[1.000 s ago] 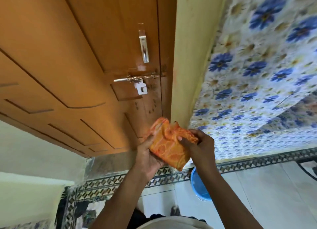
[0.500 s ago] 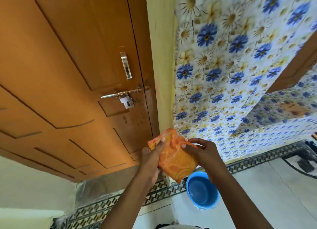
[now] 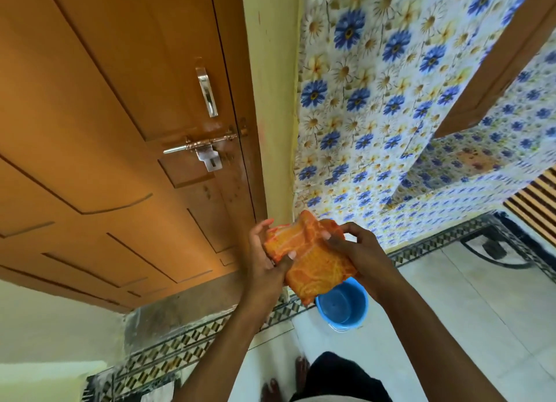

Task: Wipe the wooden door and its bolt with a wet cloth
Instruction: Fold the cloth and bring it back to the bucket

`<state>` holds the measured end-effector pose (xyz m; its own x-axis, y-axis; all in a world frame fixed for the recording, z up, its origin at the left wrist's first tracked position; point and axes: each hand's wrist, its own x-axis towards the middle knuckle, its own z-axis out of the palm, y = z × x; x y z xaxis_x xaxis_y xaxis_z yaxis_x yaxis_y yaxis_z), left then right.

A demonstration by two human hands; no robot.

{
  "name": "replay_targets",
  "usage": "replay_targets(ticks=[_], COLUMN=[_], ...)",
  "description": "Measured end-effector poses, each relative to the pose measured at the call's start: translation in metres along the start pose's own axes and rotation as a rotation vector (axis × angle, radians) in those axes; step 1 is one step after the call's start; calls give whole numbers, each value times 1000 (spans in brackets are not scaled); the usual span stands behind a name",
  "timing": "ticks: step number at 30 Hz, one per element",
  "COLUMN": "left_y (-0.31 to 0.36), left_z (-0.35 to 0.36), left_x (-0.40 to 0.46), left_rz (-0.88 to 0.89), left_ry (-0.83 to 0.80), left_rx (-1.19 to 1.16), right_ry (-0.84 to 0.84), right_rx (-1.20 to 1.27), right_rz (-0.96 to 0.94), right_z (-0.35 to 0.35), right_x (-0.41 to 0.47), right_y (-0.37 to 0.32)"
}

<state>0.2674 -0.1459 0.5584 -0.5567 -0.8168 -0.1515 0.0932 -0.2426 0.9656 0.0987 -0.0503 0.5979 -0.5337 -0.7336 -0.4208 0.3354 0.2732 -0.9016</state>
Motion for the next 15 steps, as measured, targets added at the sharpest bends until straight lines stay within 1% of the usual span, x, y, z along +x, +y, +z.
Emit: replay_targets(ticks=[2, 5, 6, 10, 13, 15], left_y=[-4, -6, -8, -27, -48, -69], left_z=[5, 18, 23, 48, 74, 94], left_x=[-2, -3, -4, -10, -13, -9], left_rz=[29, 73, 54, -128, -169, -177], left_ry=[-50, -105, -101, -48, -13, -33], left_rx=[41, 142, 158, 112, 82, 135], right_ry=[-1, 35, 44, 50, 38, 21], right_rx=[-21, -12, 4, 43, -4, -72], right_rz=[47, 53, 45, 12, 15, 19], right_z=[-10, -24, -30, -63, -96, -124], right_x=[-5, -8, -8, -3, 8, 25], right_y=[0, 3, 6, 20, 32, 40])
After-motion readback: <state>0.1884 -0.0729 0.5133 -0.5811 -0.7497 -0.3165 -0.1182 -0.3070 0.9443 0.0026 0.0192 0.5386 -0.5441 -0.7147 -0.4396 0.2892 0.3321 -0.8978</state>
